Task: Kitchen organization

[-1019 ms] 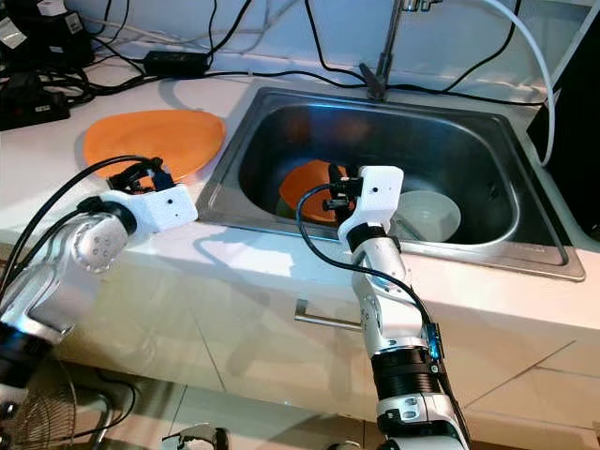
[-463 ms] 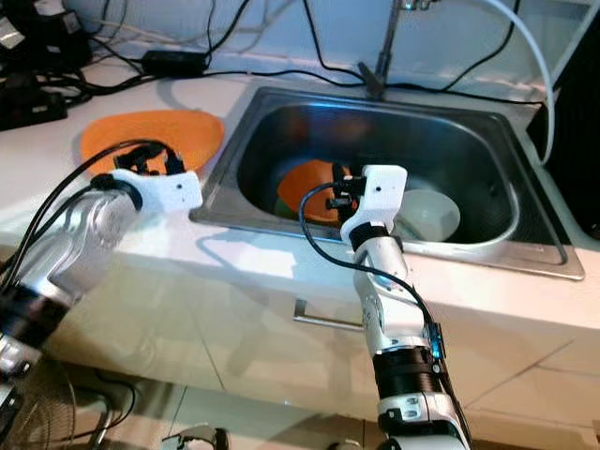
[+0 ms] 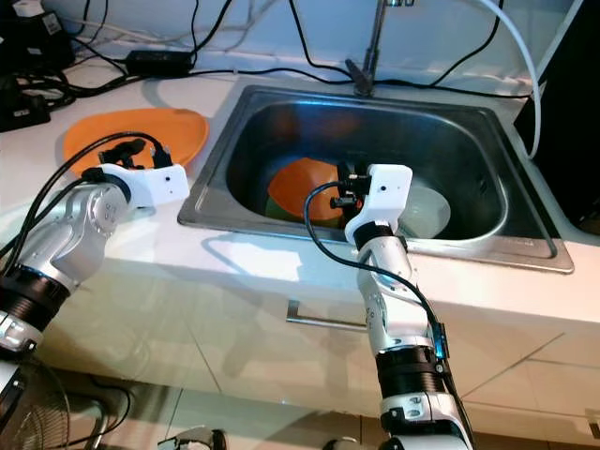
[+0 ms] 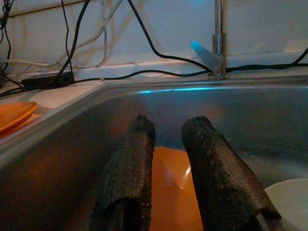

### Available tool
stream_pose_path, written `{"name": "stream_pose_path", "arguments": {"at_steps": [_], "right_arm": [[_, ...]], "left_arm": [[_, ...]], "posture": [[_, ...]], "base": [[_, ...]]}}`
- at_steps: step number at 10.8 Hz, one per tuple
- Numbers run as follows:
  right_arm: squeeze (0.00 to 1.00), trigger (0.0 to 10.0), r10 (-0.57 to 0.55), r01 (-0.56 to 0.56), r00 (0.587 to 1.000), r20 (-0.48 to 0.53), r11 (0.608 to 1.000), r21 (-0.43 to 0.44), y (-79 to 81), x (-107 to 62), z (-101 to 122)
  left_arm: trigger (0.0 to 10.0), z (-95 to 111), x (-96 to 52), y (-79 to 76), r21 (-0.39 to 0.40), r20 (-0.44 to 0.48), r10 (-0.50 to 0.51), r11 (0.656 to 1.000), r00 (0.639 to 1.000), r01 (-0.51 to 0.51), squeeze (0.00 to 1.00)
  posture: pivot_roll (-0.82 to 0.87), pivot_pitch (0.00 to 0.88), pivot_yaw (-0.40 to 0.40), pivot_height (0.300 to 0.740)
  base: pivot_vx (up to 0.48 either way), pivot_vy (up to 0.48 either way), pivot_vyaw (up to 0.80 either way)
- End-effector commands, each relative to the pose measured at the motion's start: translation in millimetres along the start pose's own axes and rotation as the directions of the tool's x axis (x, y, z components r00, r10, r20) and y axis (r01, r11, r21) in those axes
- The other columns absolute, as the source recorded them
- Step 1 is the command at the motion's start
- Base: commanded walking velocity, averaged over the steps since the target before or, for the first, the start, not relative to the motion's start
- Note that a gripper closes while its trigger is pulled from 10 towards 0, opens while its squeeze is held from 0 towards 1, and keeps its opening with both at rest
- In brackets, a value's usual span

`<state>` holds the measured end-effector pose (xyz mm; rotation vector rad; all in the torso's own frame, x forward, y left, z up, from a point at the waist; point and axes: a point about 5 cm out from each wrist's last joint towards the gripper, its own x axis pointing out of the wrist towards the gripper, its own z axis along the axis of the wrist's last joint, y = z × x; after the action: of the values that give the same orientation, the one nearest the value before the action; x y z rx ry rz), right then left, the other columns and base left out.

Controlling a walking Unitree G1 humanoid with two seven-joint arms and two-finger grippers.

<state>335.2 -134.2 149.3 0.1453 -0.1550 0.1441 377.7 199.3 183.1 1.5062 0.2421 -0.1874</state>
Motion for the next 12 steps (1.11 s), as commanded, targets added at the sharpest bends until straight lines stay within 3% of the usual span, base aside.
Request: {"name": "stream_pose_path", "arguments": {"at_steps": [1,12], "right_arm": [[0.00,10.0,-0.012,0.012,1.000,0.013,1.000,0.004,-3.5,3.9,6],[0.00,10.0,-0.039,0.039,0.999,0.013,0.999,0.015,-8.7,3.2,7]], "left_arm": [[0.0,-4,2.3,-4.8,0.019,-0.029,-0.027,0.999,0.999,0.028,0.00],[0.0,4,5.9,-16.6,0.018,0.027,-0.080,0.997,0.996,0.080,0.00]], "posture": [[0.09,0.081,0.003,0.740],[0.08,0.074,0.009,0.740]], "base": [[0.000,0.000,0.00],[0.000,0.000,0.00]]}}
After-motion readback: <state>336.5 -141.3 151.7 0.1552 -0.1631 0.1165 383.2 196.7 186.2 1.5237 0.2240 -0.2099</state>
